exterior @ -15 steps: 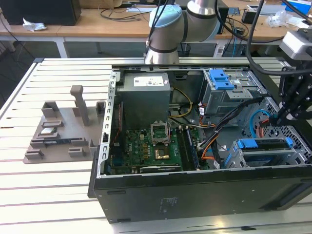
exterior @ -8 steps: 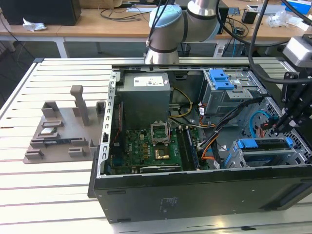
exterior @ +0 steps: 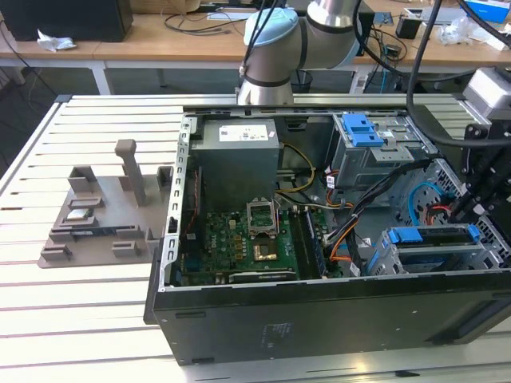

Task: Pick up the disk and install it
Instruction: 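Insert the first disk wire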

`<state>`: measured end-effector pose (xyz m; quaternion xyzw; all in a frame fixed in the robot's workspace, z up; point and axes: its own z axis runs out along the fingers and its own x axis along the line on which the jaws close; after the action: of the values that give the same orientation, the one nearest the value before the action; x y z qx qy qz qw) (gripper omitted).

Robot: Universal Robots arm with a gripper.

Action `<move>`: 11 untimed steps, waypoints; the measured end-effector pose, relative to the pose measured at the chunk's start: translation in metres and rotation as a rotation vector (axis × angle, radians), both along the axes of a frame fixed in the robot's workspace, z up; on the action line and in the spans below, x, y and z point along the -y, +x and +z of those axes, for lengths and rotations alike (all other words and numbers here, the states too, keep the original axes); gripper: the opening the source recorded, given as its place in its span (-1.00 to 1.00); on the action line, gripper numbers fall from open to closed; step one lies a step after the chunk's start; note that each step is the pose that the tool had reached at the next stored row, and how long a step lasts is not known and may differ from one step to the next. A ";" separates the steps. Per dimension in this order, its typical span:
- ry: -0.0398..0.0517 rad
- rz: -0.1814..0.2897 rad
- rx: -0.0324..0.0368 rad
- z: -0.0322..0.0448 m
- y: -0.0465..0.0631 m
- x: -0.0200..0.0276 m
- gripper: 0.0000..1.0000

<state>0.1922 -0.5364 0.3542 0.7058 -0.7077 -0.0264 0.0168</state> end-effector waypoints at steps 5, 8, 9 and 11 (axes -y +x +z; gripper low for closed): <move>0.0001 0.000 0.0000 -0.0083 -0.002 0.0002 -0.66; 0.0001 0.000 0.0000 -0.0105 -0.003 0.0004 -0.66; 0.0000 0.000 0.0000 -0.0113 -0.003 0.0008 -0.66; 0.0001 0.000 0.0000 -0.0119 -0.003 0.0013 -0.66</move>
<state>0.1893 -0.5377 0.3423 0.7058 -0.7077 -0.0264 0.0167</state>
